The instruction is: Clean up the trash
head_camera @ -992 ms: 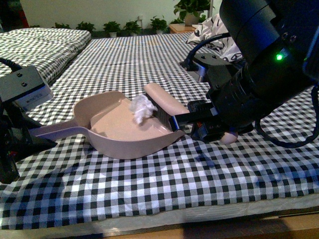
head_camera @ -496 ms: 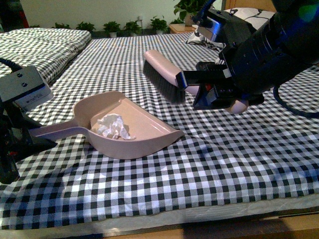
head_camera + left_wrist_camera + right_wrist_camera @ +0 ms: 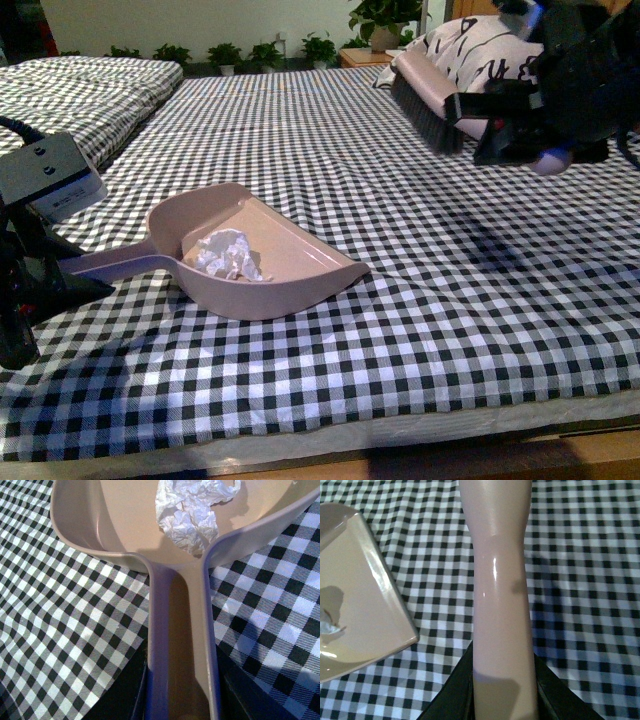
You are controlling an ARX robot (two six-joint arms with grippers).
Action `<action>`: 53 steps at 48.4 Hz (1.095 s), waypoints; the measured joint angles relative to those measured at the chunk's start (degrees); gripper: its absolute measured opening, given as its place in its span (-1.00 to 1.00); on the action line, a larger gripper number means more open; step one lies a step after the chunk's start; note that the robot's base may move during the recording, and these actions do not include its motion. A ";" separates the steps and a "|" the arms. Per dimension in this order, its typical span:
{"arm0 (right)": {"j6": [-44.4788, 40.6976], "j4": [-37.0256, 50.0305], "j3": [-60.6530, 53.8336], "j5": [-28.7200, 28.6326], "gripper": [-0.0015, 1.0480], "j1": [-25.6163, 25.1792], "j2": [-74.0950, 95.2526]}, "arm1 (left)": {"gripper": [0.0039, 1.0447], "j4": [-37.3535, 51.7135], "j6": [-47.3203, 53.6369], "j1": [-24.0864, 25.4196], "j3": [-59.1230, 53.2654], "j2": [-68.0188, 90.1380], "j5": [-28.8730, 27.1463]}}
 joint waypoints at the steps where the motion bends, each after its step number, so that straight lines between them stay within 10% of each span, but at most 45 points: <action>1: 0.00 0.00 -0.07 -0.07 -0.62 -0.72 -0.46 | -0.47 0.00 0.00 0.00 0.00 0.00 0.00; 28: 0.42 -0.02 -0.46 -1.68 -0.62 -5.03 -3.52 | -0.47 7.17 -19.39 -0.28 -0.90 0.02 -4.09; 53: 3.76 1.18 -3.30 -0.74 -0.62 -10.12 -14.05 | -0.47 16.63 -27.21 5.20 5.14 -3.26 -22.97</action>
